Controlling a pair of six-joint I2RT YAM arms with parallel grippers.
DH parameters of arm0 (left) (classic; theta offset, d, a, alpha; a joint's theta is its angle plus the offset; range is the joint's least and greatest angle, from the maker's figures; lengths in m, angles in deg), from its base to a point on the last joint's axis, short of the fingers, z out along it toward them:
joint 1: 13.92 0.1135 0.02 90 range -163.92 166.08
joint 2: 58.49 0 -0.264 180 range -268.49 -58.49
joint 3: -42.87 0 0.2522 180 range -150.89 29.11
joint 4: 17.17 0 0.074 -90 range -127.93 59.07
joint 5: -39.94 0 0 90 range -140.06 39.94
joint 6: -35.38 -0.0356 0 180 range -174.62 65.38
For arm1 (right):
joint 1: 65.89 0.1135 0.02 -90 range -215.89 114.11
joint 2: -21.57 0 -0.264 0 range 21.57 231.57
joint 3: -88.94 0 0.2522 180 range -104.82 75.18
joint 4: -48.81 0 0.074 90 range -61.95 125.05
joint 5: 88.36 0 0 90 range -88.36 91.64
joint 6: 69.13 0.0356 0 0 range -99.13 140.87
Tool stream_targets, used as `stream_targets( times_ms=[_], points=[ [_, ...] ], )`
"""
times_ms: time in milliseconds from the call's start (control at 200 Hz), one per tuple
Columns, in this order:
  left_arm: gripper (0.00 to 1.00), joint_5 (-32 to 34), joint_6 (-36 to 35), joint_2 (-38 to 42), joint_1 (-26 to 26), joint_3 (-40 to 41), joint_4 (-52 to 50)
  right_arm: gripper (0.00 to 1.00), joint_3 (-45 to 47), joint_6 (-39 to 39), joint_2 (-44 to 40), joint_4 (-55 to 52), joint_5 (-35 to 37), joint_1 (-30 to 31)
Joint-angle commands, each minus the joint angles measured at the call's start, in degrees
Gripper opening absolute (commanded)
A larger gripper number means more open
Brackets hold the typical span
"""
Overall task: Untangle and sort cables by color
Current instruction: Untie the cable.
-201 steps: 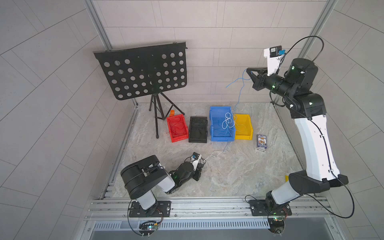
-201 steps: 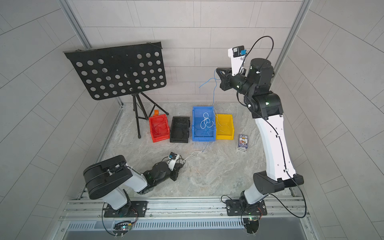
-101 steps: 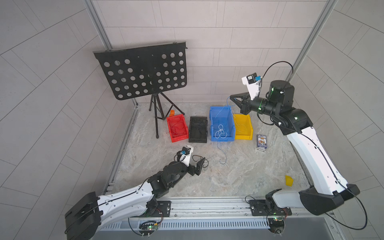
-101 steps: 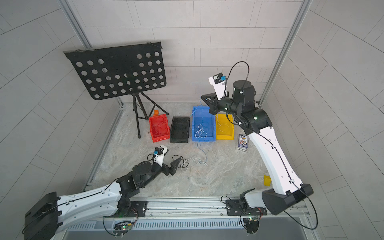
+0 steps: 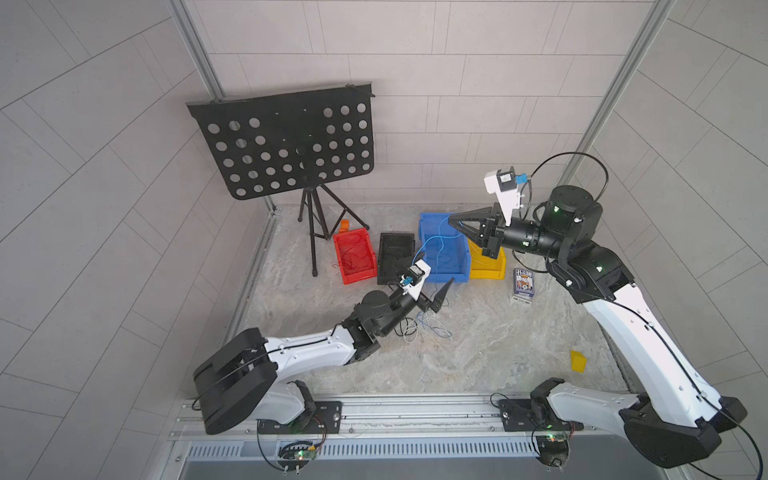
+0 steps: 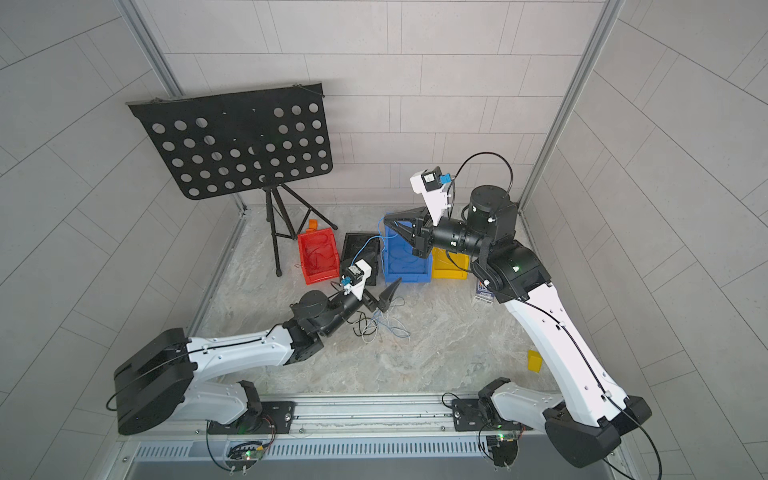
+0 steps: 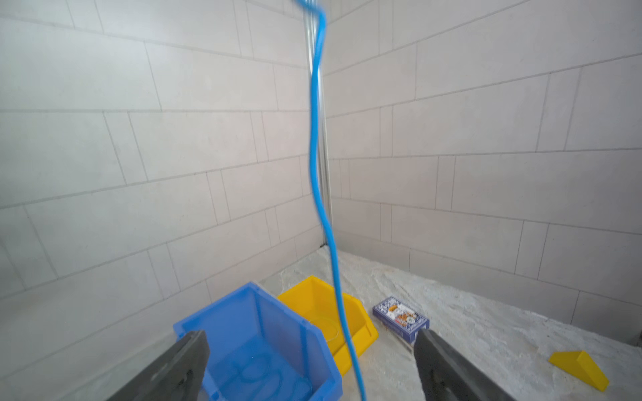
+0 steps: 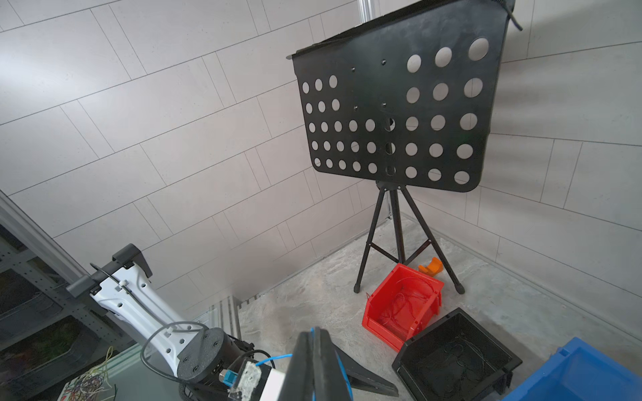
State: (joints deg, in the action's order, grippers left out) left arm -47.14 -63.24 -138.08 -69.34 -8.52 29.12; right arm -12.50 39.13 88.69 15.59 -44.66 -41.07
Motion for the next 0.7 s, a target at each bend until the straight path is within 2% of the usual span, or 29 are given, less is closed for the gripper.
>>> stream_targets(
  times_ms=[0, 50, 140, 250, 260, 305, 350, 380, 515, 545, 605, 690],
  points=[
    [1.00, -2.3, -1.0, -3.3, -0.1, -5.7, -1.2, 0.00, -0.6, 1.0, -1.4, 2.3, -1.5, 0.2],
    [0.97, -0.3, -1.0, -6.3, 0.3, -7.4, -3.4, 0.00, -0.7, 1.6, -2.2, 3.0, -1.5, 0.3],
    [0.80, 0.6, -0.4, -9.9, 0.8, -5.4, -4.8, 0.00, -2.1, 2.1, -3.6, 3.7, -0.1, 0.3],
    [0.61, -2.5, 2.8, -13.2, 0.8, -0.6, -8.3, 0.00, -7.9, 2.0, -3.1, 2.7, 3.4, 0.1],
    [0.57, -2.8, 3.1, -13.6, 0.8, 0.0, -8.0, 0.00, -8.7, 2.0, -2.8, 2.6, 3.6, 0.1],
    [0.31, -4.2, 4.6, -16.2, 0.8, 2.4, -5.4, 0.00, -12.0, 2.4, -1.5, 2.1, 4.0, -0.1],
    [0.15, -5.3, 5.3, -18.8, 0.8, 4.7, -2.0, 0.00, -16.2, 3.2, 0.5, 1.0, 3.5, -0.4],
    [0.00, -5.7, 6.0, -19.9, 0.8, 6.2, -0.8, 0.00, -19.0, 3.3, 2.0, -0.2, 3.5, -0.5],
    [0.00, -2.3, 6.8, -21.0, 0.8, 12.0, -0.2, 0.00, -29.6, 1.3, 6.9, -6.8, 5.2, -0.6],
    [0.03, -1.9, 7.2, -21.0, 0.8, 13.2, 0.6, 0.00, -30.8, 0.4, 7.5, -8.0, 6.3, -0.6],
    [0.07, -2.1, 7.4, -20.9, 0.8, 14.8, 1.8, 0.00, -31.4, -0.3, 8.2, -9.3, 7.0, -1.2],
    [0.06, -2.4, 8.1, -19.2, 0.8, 15.5, -0.3, 0.00, -29.1, -1.3, 8.7, -9.4, 8.6, -1.9]
  ],
)
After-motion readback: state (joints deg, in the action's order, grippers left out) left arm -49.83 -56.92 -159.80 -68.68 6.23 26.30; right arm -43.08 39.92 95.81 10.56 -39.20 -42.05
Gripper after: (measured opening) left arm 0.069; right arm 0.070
